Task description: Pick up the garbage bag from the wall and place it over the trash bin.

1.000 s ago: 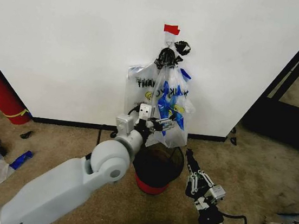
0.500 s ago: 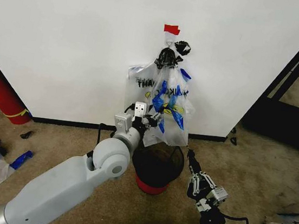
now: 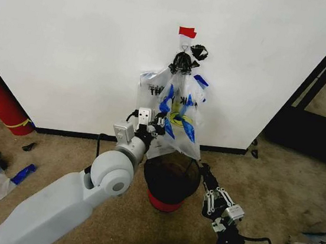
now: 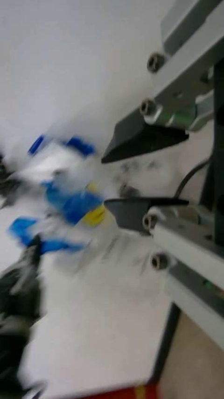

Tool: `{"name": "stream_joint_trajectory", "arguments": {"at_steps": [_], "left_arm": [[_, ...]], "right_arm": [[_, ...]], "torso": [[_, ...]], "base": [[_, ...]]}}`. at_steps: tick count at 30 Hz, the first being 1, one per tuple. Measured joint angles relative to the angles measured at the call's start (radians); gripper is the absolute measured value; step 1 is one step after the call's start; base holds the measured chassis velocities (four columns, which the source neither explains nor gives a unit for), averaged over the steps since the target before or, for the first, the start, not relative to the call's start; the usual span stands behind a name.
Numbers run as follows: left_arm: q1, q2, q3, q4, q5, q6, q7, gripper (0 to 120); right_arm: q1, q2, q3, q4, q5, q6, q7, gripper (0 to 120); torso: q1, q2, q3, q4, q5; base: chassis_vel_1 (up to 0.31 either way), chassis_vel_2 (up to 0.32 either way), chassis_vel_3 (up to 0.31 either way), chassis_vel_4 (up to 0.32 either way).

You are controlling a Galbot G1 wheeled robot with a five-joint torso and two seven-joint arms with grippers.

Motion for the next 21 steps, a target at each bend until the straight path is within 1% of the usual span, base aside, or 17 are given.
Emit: {"name": "stream_joint_trajectory", "arguments": {"at_steps": [3, 4, 6, 7, 8, 9, 10, 11, 12, 13, 15, 16, 17, 18, 19, 20, 21], "left_arm": [[0.014, -0.002, -0.001, -0.009, 0.003, 0.000, 0.002, 0], [0.017, -0.003, -0.002, -0.011, 0.005, 0.000, 0.003, 0], [0.019, -0.003, -0.002, -0.011, 0.006, 0.000, 0.004, 0], [0.022, -0.004, -0.002, -0.013, 0.008, 0.000, 0.005, 0], [0.023, -0.005, -0.002, -0.013, 0.009, 0.000, 0.006, 0], [0.026, -0.008, -0.002, -0.015, 0.010, 0.000, 0.007, 0], [0.026, -0.009, -0.002, -0.015, 0.010, 0.000, 0.007, 0], [0.026, -0.014, -0.001, -0.016, 0.010, 0.000, 0.007, 0], [0.026, -0.014, -0.001, -0.016, 0.010, 0.000, 0.007, 0], [0.026, -0.017, 0.003, -0.016, 0.010, 0.000, 0.007, 0], [0.013, -0.026, 0.019, -0.012, 0.010, 0.000, 0.007, 0], [0.005, -0.031, 0.029, -0.008, 0.010, 0.000, 0.006, 0], [-0.012, -0.041, 0.054, 0.001, 0.009, 0.001, 0.006, 0], [-0.024, -0.047, 0.069, 0.009, 0.007, 0.001, 0.006, 0], [-0.050, -0.063, 0.101, 0.026, 0.005, 0.001, 0.006, 0], [-0.050, -0.063, 0.101, 0.026, 0.005, 0.001, 0.006, 0], [-0.065, -0.074, 0.121, 0.038, 0.004, 0.001, 0.006, 0]], "right_arm": [[-0.060, -0.024, 0.009, 0.064, -0.064, -0.044, 0.099, 39], [-0.074, -0.031, 0.013, 0.086, -0.069, -0.050, 0.115, 42], [-0.079, -0.035, 0.015, 0.097, -0.070, -0.053, 0.122, 42], [-0.094, -0.053, 0.020, 0.137, -0.071, -0.074, 0.144, 49], [-0.096, -0.059, 0.021, 0.150, -0.071, -0.082, 0.151, 51], [-0.090, -0.089, 0.022, 0.197, -0.071, -0.122, 0.171, 57], [-0.087, -0.093, 0.022, 0.202, -0.071, -0.128, 0.173, 59], [-0.051, -0.136, 0.018, 0.233, -0.071, -0.184, 0.189, 66], [-0.051, -0.136, 0.018, 0.233, -0.071, -0.184, 0.189, 66], [-0.017, -0.167, 0.016, 0.244, -0.070, -0.224, 0.195, 71], [0.052, -0.223, 0.016, 0.246, -0.065, -0.286, 0.197, 77], [0.073, -0.242, 0.016, 0.242, -0.060, -0.302, 0.197, 81], [0.138, -0.294, 0.016, 0.220, -0.043, -0.334, 0.193, 88], [0.162, -0.312, 0.016, 0.207, -0.037, -0.343, 0.190, 89], [0.215, -0.347, 0.020, 0.172, -0.030, -0.350, 0.178, 95], [0.215, -0.347, 0.020, 0.172, -0.030, -0.350, 0.178, 95], [0.240, -0.362, 0.024, 0.151, -0.029, -0.350, 0.170, 98]], "torso": [[0.000, 0.000, 0.000, 0.0000, 0.0000], [0.000, 0.000, 0.000, 0.0000, 0.0000], [0.000, 0.000, 0.000, 0.0000, 0.0000], [0.000, 0.000, 0.000, -0.0001, 0.0000], [0.000, 0.000, 0.000, -0.0001, 0.0000], [0.000, 0.000, 0.000, 0.0000, -0.0001], [0.000, 0.000, 0.000, 0.0000, 0.0000], [0.000, 0.000, 0.000, 0.0001, -0.0001], [0.000, 0.000, 0.000, 0.0001, -0.0001], [0.000, 0.000, 0.000, 0.0002, 0.0001], [0.000, 0.000, 0.000, 0.0009, 0.0002], [0.000, 0.000, 0.000, 0.0006, 0.0002], [0.000, 0.000, 0.000, 0.0004, 0.0001], [0.000, 0.000, 0.000, 0.0004, 0.0003], [0.000, 0.000, 0.000, 0.0008, 0.0005], [0.000, 0.000, 0.000, 0.0008, 0.0005], [0.000, 0.000, 0.000, 0.0007, 0.0005]], "base": [[0.000, 0.000, 0.000, 0.000], [0.000, 0.000, 0.000, 0.000], [0.000, 0.000, 0.000, 0.000], [0.000, 0.000, 0.000, 0.000], [0.000, 0.000, 0.000, 0.000], [0.000, 0.000, 0.000, 0.000], [0.000, 0.000, 0.000, 0.000], [0.000, 0.000, 0.000, 0.000], [0.000, 0.000, 0.000, 0.000], [0.000, 0.000, 0.000, 0.000], [0.000, 0.000, 0.000, 0.000], [0.000, 0.000, 0.000, 0.000], [0.000, 0.000, 0.000, 0.000], [0.000, 0.000, 0.000, 0.000], [0.000, 0.000, 0.000, 0.000], [0.000, 0.000, 0.000, 0.000], [0.000, 0.000, 0.000, 0.000]]}}
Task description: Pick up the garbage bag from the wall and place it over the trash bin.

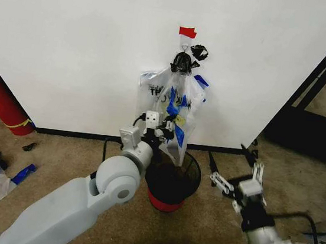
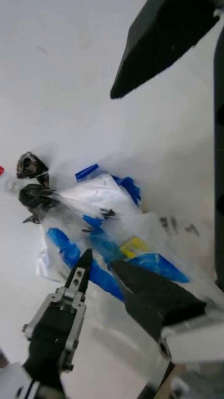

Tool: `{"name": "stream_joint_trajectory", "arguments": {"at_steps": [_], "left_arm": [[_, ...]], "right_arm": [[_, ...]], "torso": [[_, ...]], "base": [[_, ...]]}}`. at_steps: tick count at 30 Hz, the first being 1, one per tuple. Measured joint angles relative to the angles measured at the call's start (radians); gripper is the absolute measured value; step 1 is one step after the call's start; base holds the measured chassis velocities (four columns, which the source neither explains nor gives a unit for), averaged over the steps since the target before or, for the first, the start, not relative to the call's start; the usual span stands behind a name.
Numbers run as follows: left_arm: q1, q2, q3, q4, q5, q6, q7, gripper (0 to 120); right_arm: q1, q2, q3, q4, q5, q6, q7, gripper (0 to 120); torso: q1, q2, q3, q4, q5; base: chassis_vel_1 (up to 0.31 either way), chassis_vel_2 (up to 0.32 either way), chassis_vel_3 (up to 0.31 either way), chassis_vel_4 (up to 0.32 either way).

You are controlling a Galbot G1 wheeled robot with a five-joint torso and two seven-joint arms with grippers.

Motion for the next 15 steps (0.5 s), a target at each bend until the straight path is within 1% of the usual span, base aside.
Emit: {"name": "stream_joint_trajectory", "arguments": {"at_steps": [1, 2, 4, 5, 6, 8, 10, 11, 13, 15], "left_arm": [[-0.024, -0.021, 0.028, 0.018, -0.001, 0.000, 0.001, 0], [-0.034, -0.034, 0.038, 0.025, -0.001, 0.000, 0.001, 0], [-0.043, -0.053, 0.043, 0.038, 0.002, 0.000, 0.001, 0], [-0.044, -0.057, 0.042, 0.043, 0.003, 0.000, 0.000, 0], [-0.044, -0.057, 0.041, 0.046, 0.005, 0.000, 0.000, 0], [-0.044, -0.055, 0.039, 0.047, 0.006, 0.000, 0.000, 0], [-0.041, -0.046, 0.030, 0.049, 0.007, 0.000, 0.000, 0], [-0.039, -0.042, 0.026, 0.049, 0.008, -0.001, 0.000, 0], [-0.032, -0.036, 0.021, 0.050, 0.008, -0.001, 0.001, 0], [-0.029, -0.036, 0.021, 0.050, 0.008, -0.001, 0.001, 0]], "right_arm": [[0.031, -0.021, 0.000, -0.030, -0.002, -0.001, -0.010, 99], [0.062, -0.040, -0.008, -0.056, -0.005, -0.006, -0.015, 100], [0.124, -0.086, -0.038, -0.105, -0.012, -0.015, -0.034, 100], [0.155, -0.115, -0.056, -0.130, -0.017, -0.022, -0.046, 100], [0.184, -0.143, -0.076, -0.154, -0.026, -0.026, -0.058, 100], [0.198, -0.156, -0.085, -0.164, -0.032, -0.026, -0.064, 100], [0.241, -0.192, -0.116, -0.195, -0.046, -0.026, -0.074, 100], [0.264, -0.205, -0.133, -0.206, -0.049, -0.028, -0.076, 100], [0.330, -0.226, -0.179, -0.236, -0.063, -0.031, -0.078, 100], [0.394, -0.240, -0.219, -0.263, -0.079, -0.031, -0.083, 100]], "torso": [[0.000, 0.000, 0.000, -0.0012, -0.0002], [0.000, 0.000, 0.000, -0.0018, -0.0003], [0.000, 0.000, 0.000, -0.0013, 0.0004], [0.000, 0.000, 0.000, -0.0010, 0.0001], [0.000, 0.000, 0.000, 0.0000, -0.0001], [0.000, 0.000, 0.000, 0.0000, 0.0000], [0.000, 0.000, 0.000, 0.0000, -0.0001], [0.000, 0.000, 0.000, -0.0005, -0.0002], [0.000, 0.000, 0.000, -0.0007, -0.0001], [0.000, 0.000, 0.000, -0.0003, -0.0003]], "base": [[0.000, 0.000, 0.000, 0.000], [0.000, 0.000, 0.000, 0.000], [0.000, 0.000, 0.000, 0.000], [0.000, 0.000, 0.000, 0.000], [0.000, 0.000, 0.000, 0.000], [0.000, 0.000, 0.000, 0.000], [0.000, 0.000, 0.000, 0.000], [0.000, 0.000, 0.000, 0.000], [0.000, 0.000, 0.000, 0.000], [0.000, 0.000, 0.000, 0.000]]}}
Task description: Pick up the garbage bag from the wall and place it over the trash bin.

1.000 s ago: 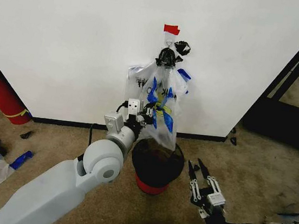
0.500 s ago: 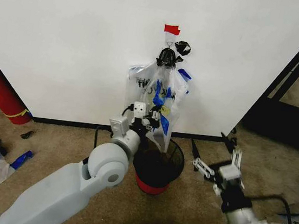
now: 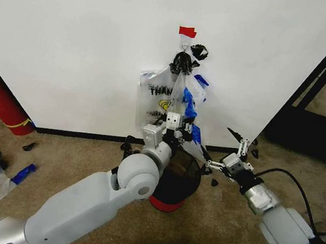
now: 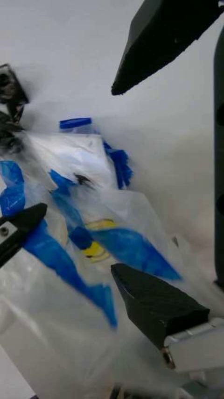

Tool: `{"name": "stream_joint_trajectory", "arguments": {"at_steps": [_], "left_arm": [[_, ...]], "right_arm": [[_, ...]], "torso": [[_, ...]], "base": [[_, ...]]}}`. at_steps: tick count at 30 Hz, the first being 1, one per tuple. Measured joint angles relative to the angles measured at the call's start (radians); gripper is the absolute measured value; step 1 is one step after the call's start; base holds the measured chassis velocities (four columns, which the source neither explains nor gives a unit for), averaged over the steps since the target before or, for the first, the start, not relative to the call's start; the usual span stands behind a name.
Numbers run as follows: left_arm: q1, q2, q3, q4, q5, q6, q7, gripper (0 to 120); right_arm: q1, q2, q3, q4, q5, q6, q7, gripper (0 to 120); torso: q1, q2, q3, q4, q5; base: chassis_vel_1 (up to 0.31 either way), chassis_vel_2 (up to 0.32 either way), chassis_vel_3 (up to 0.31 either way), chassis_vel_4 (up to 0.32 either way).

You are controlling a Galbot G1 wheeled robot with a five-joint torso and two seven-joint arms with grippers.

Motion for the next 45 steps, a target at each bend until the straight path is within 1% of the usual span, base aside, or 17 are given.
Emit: {"name": "stream_joint_trajectory", "arguments": {"at_steps": [2, 7, 12, 17, 24, 25, 29, 31, 32, 33, 35, 36, 38, 39, 40, 42, 45], "left_arm": [[0.000, -0.002, 0.000, 0.000, 0.000, 0.000, 0.000, 0], [-0.001, -0.011, 0.001, 0.003, 0.001, -0.001, 0.000, 0], [-0.003, -0.011, 0.000, 0.002, 0.001, -0.001, 0.000, 0], [-0.005, 0.001, 0.002, -0.004, 0.001, -0.001, 0.000, 0], [-0.007, 0.002, 0.006, -0.007, 0.000, -0.001, 0.001, 0], [-0.007, 0.002, 0.006, -0.007, 0.000, -0.001, 0.001, 0], [-0.010, 0.003, 0.006, -0.008, -0.003, -0.001, 0.003, 0], [-0.010, 0.006, 0.004, -0.009, -0.004, -0.001, 0.003, 0], [-0.010, 0.006, 0.004, -0.009, -0.004, -0.001, 0.003, 0], [-0.009, 0.007, 0.003, -0.011, -0.004, -0.001, 0.003, 0], [-0.008, 0.008, 0.003, -0.012, -0.004, -0.001, 0.003, 0], [-0.003, 0.012, 0.000, -0.014, -0.005, -0.001, 0.002, 0], [0.000, 0.017, -0.003, -0.016, -0.005, -0.001, 0.002, 0], [0.001, 0.019, -0.005, -0.016, -0.005, -0.001, 0.002, 0], [0.001, 0.019, -0.005, -0.016, -0.005, -0.001, 0.002, 0], [0.004, 0.023, -0.010, -0.017, -0.005, -0.001, 0.002, 0], [0.010, 0.030, -0.025, -0.017, -0.004, -0.002, 0.004, 0]], "right_arm": [[0.025, -0.009, -0.017, -0.010, -0.005, 0.000, -0.003, 100], [0.127, -0.035, -0.107, -0.059, -0.019, -0.005, -0.007, 100], [0.187, -0.017, -0.176, -0.103, -0.048, -0.006, -0.009, 100], [0.223, 0.007, -0.215, -0.149, -0.088, -0.003, -0.014, 100], [0.283, 0.033, -0.251, -0.227, -0.166, 0.030, -0.024, 74], [0.283, 0.033, -0.251, -0.227, -0.166, 0.030, -0.024, 74], [0.322, 0.053, -0.286, -0.251, -0.185, 0.039, -0.032, 55], [0.335, 0.063, -0.297, -0.257, -0.194, 0.040, -0.032, 49], [0.335, 0.063, -0.297, -0.257, -0.194, 0.040, -0.032, 49], [0.342, 0.070, -0.302, -0.261, -0.201, 0.040, -0.032, 43], [0.344, 0.071, -0.304, -0.262, -0.203, 0.040, -0.032, 42], [0.352, 0.079, -0.308, -0.269, -0.209, 0.040, -0.030, 30], [0.360, 0.081, -0.312, -0.275, -0.210, 0.039, -0.028, 22], [0.362, 0.082, -0.312, -0.277, -0.210, 0.039, -0.024, 19], [0.362, 0.082, -0.312, -0.277, -0.210, 0.039, -0.024, 19], [0.357, 0.088, -0.307, -0.279, -0.200, 0.039, -0.011, 9], [0.321, 0.106, -0.272, -0.273, -0.153, 0.035, 0.020, 0]], "torso": [[0.000, 0.000, 0.000, 0.0002, 0.0000], [0.000, 0.000, 0.000, -0.0007, -0.0002], [0.000, 0.000, 0.000, -0.0001, -0.0002], [0.000, 0.000, 0.000, -0.0002, -0.0002], [0.000, 0.000, 0.000, -0.0003, -0.0003], [0.000, 0.000, 0.000, -0.0003, -0.0003], [0.000, 0.000, 0.000, -0.0003, -0.0003], [0.000, 0.000, 0.000, -0.0002, -0.0002], [0.000, 0.000, 0.000, -0.0002, -0.0002], [0.000, 0.000, 0.000, -0.0002, -0.0002], [0.000, 0.000, 0.000, -0.0002, -0.0003], [0.000, 0.000, 0.000, -0.0002, -0.0002], [0.000, 0.000, 0.000, -0.0002, -0.0003], [0.000, 0.000, 0.000, -0.0002, -0.0003], [0.000, 0.000, 0.000, -0.0002, -0.0003], [0.000, 0.000, 0.000, -0.0002, -0.0003], [0.000, 0.000, 0.000, -0.0002, -0.0003]], "base": [[0.000, 0.000, 0.000, 0.000], [0.000, 0.000, 0.000, 0.000], [0.000, 0.000, 0.000, 0.000], [0.000, 0.000, 0.000, 0.000], [0.000, 0.000, 0.000, 0.000], [0.000, 0.000, 0.000, 0.000], [0.000, 0.000, 0.000, 0.000], [0.000, 0.000, 0.000, 0.000], [0.000, 0.000, 0.000, 0.000], [0.000, 0.000, 0.000, 0.000], [0.000, 0.000, 0.000, 0.000], [0.000, 0.000, 0.000, 0.000], [0.000, 0.000, 0.000, 0.000], [0.000, 0.000, 0.000, 0.000], [0.000, 0.000, 0.000, 0.000], [0.000, 0.000, 0.000, 0.000], [0.000, 0.000, 0.000, 0.000]]}}
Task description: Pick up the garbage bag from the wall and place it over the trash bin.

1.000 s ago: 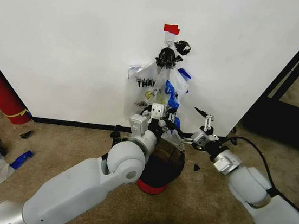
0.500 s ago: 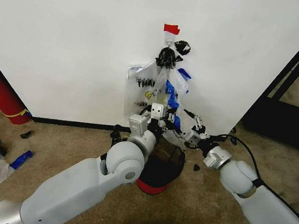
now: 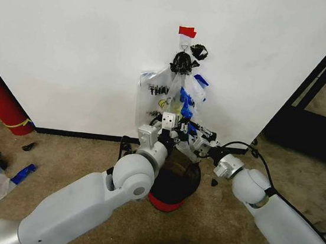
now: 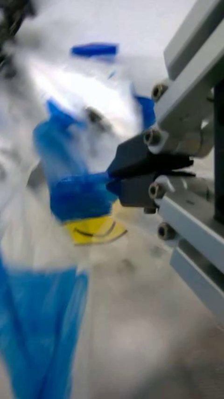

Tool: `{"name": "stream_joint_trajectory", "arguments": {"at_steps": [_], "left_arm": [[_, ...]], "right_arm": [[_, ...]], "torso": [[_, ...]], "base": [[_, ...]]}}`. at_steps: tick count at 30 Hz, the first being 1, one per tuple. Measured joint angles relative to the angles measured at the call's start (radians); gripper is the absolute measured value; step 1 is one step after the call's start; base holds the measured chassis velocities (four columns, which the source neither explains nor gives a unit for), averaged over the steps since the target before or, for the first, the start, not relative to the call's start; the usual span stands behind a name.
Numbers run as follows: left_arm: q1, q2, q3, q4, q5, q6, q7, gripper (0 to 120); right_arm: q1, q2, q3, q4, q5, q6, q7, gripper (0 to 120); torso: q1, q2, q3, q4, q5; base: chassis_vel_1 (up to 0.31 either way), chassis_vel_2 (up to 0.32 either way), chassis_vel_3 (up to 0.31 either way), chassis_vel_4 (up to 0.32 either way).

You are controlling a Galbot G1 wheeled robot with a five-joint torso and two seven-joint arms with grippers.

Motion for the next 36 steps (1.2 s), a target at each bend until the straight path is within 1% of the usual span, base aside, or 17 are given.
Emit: {"name": "stream_joint_trajectory", "arguments": {"at_steps": [3, 5, 6, 7, 8, 9, 12, 16, 21, 22, 23, 25, 28, 31, 32, 34, 36], "left_arm": [[0.009, 0.009, -0.016, 0.000, 0.001, -0.002, 0.003, 0], [0.022, 0.020, -0.034, 0.000, 0.006, -0.004, 0.008, 0], [0.032, 0.030, -0.048, -0.003, 0.013, -0.007, 0.012, 0], [0.041, 0.038, -0.058, -0.007, 0.017, -0.009, 0.015, 0], [0.054, 0.047, -0.073, -0.012, 0.019, -0.011, 0.018, 0], [0.054, 0.047, -0.073, -0.012, 0.019, -0.011, 0.018, 0], [0.096, 0.063, -0.134, -0.032, 0.022, -0.013, 0.024, 0], [0.143, 0.083, -0.206, -0.061, 0.012, -0.013, 0.025, 0], [0.208, 0.116, -0.246, -0.105, 0.005, -0.014, 0.032, 0], [0.235, 0.120, -0.256, -0.115, 0.008, -0.015, 0.034, 0], [0.263, 0.124, -0.268, -0.126, 0.014, -0.015, 0.037, 0], [0.288, 0.126, -0.281, -0.136, 0.021, -0.017, 0.039, 0], [0.421, 0.143, -0.360, -0.200, 0.050, -0.023, 0.052, 0], [0.461, 0.150, -0.382, -0.218, 0.060, -0.026, 0.056, 0], [0.489, 0.154, -0.397, -0.232, 0.067, -0.030, 0.059, 0], [0.547, 0.161, -0.415, -0.256, 0.084, -0.036, 0.062, 0], [0.567, 0.162, -0.419, -0.265, 0.091, -0.038, 0.063, 0]], "right_arm": [[-0.041, 0.019, 0.036, 0.017, 0.069, -0.011, 0.029, 0], [-0.088, 0.043, 0.072, 0.049, 0.180, -0.023, 0.055, 0], [-0.126, 0.061, 0.101, 0.080, 0.303, -0.025, 0.070, 0], [-0.142, 0.071, 0.114, 0.097, 0.369, -0.023, 0.077, 0], [-0.165, 0.090, 0.132, 0.127, 0.472, -0.021, 0.092, 0], [-0.165, 0.090, 0.132, 0.127, 0.472, -0.021, 0.092, 0], [-0.211, 0.143, 0.170, 0.204, 0.686, -0.014, 0.141, 0], [-0.277, 0.197, 0.213, 0.295, 0.833, -0.011, 0.166, 0], [-0.355, 0.225, 0.251, 0.352, 0.890, -0.018, 0.180, 0], [-0.376, 0.229, 0.259, 0.354, 0.887, -0.018, 0.180, 0], [-0.398, 0.234, 0.263, 0.354, 0.881, -0.015, 0.180, 0], [-0.409, 0.238, 0.263, 0.353, 0.877, -0.012, 0.180, 0], [-0.448, 0.250, 0.248, 0.344, 0.848, -0.003, 0.173, 0], [-0.461, 0.252, 0.240, 0.344, 0.841, -0.002, 0.171, 0], [-0.469, 0.254, 0.236, 0.345, 0.836, -0.001, 0.168, 0], [-0.493, 0.259, 0.232, 0.349, 0.822, 0.003, 0.164, 0], [-0.506, 0.262, 0.233, 0.353, 0.816, 0.006, 0.163, 0]], "torso": [[0.000, 0.000, 0.000, -0.0003, 0.0002], [0.000, 0.000, 0.000, -0.0003, 0.0002], [0.000, 0.000, 0.000, -0.0003, 0.0001], [0.000, 0.000, 0.000, -0.0005, 0.0001], [0.000, 0.000, 0.000, -0.0003, -0.0002], [0.000, 0.000, 0.000, -0.0003, -0.0002], [0.000, 0.000, 0.000, 0.0004, -0.0001], [0.000, 0.000, 0.000, -0.0002, 0.0000], [0.000, 0.000, 0.000, -0.0001, 0.0000], [0.000, 0.000, 0.000, 0.0000, -0.0001], [0.000, 0.000, 0.000, -0.0006, -0.0001], [0.000, 0.000, 0.000, -0.0009, -0.0001], [0.000, 0.000, 0.000, 0.0003, 0.0000], [0.000, 0.000, 0.000, 0.0007, -0.0001], [0.000, 0.000, 0.000, 0.0002, 0.0000], [0.000, 0.000, 0.000, 0.0004, 0.0001], [0.000, 0.000, 0.000, -0.0001, -0.0002]], "base": [[0.000, 0.000, 0.000, 0.000], [0.000, 0.000, 0.000, 0.000], [0.000, 0.000, 0.000, 0.000], [0.000, 0.000, 0.000, 0.000], [0.000, 0.000, 0.000, 0.000], [0.000, 0.000, 0.000, 0.000], [0.000, 0.000, 0.000, 0.000], [0.000, 0.000, 0.000, 0.000], [0.000, 0.000, 0.000, 0.000], [0.000, 0.000, 0.000, 0.000], [0.000, 0.000, 0.000, 0.000], [0.000, 0.000, 0.000, 0.000], [0.000, 0.000, 0.000, 0.000], [0.000, 0.000, 0.000, 0.000], [0.000, 0.000, 0.000, 0.000], [0.000, 0.000, 0.000, 0.000], [0.000, 0.000, 0.000, 0.000]]}}
